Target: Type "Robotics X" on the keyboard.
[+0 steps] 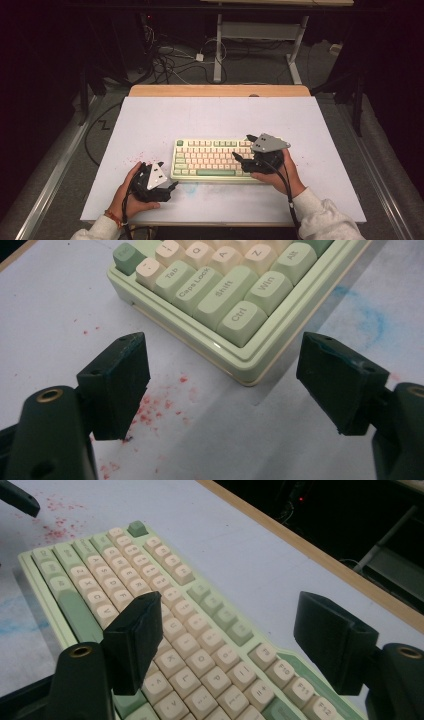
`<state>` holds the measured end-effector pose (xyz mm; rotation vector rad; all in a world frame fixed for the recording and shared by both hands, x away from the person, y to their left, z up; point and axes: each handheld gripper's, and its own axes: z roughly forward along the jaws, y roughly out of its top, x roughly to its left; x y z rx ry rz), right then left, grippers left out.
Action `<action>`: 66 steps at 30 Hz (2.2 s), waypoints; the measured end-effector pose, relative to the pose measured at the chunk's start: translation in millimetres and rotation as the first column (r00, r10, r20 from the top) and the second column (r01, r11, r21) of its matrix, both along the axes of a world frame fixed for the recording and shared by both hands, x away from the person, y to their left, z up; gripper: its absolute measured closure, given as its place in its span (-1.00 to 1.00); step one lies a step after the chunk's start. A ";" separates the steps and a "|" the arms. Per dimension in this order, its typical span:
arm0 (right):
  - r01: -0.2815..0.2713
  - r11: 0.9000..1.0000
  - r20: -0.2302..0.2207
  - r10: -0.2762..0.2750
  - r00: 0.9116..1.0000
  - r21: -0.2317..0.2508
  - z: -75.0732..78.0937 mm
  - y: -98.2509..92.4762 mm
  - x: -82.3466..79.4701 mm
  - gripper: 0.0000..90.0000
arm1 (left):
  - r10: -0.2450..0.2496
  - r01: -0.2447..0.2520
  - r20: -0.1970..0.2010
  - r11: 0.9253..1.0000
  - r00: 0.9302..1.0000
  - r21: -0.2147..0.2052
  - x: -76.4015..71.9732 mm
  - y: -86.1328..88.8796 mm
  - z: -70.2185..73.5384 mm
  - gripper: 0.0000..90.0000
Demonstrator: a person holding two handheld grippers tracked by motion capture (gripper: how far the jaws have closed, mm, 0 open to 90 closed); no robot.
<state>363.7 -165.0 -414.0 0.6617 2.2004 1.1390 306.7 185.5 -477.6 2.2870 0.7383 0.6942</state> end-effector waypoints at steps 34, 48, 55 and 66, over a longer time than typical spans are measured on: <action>0.107 0.993 0.080 -0.104 0.991 -0.041 -20.2 -76.1 -50.8 -0.41 | -0.050 0.044 -0.049 0.991 0.998 -0.124 -0.5 5.8 14.1 0.37; 0.120 0.991 0.041 -0.118 0.992 -0.062 -34.4 -89.3 -66.3 -0.40 | -0.089 0.081 -0.061 0.989 0.994 -0.126 0.9 0.0 29.6 0.94; 0.143 0.987 0.046 -0.140 0.989 -0.075 -36.2 -95.2 -70.9 -0.40 | -0.090 0.076 -0.092 0.987 0.992 -0.140 7.6 -7.7 30.6 0.95; 0.127 0.987 0.044 -0.124 0.991 -0.093 -39.8 -90.4 -70.6 -0.40 | -0.141 0.127 -0.125 0.986 0.982 -0.112 24.4 -42.9 37.8 0.95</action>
